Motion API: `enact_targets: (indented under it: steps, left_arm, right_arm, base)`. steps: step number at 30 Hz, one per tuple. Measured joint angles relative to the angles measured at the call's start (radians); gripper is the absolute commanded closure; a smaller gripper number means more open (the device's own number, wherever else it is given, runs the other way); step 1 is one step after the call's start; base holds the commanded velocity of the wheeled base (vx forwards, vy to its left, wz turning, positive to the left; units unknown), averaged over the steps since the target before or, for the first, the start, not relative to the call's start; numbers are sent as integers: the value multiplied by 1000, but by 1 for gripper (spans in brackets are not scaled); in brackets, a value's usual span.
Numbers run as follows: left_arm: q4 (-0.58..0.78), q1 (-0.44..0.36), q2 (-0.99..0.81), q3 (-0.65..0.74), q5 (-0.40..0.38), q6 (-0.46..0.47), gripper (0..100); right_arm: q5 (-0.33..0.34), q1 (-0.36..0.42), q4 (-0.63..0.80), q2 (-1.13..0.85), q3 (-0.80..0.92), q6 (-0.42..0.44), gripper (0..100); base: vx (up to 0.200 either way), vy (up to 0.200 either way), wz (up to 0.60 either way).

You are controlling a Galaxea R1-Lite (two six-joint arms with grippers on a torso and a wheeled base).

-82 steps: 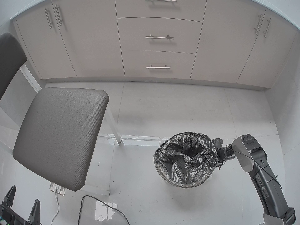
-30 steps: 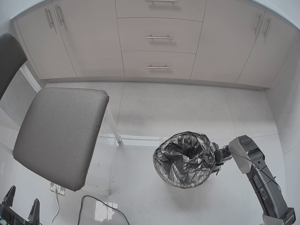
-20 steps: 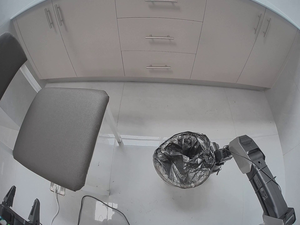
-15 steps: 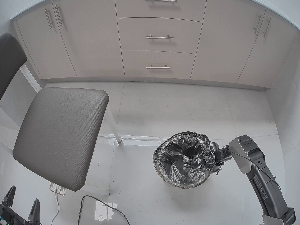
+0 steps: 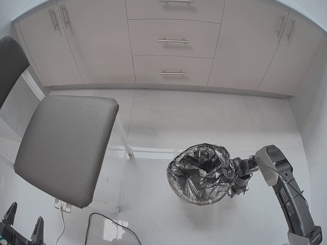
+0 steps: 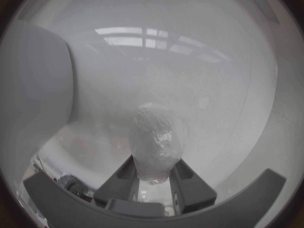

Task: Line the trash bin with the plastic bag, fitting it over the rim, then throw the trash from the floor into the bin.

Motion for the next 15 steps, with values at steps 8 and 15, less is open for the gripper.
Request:
enact_targets:
  steps: [8,15]
  left_arm:
    - [0,0,0,0,0,2,0]
    - [-1,1,0,1,21,-1,0]
  right_arm:
    - [4,-44,239,-85,1,21,100]
    - [8,-49,293,-284,1,46,100]
  base:
    - [0,0,0]
    - [0,0,0]
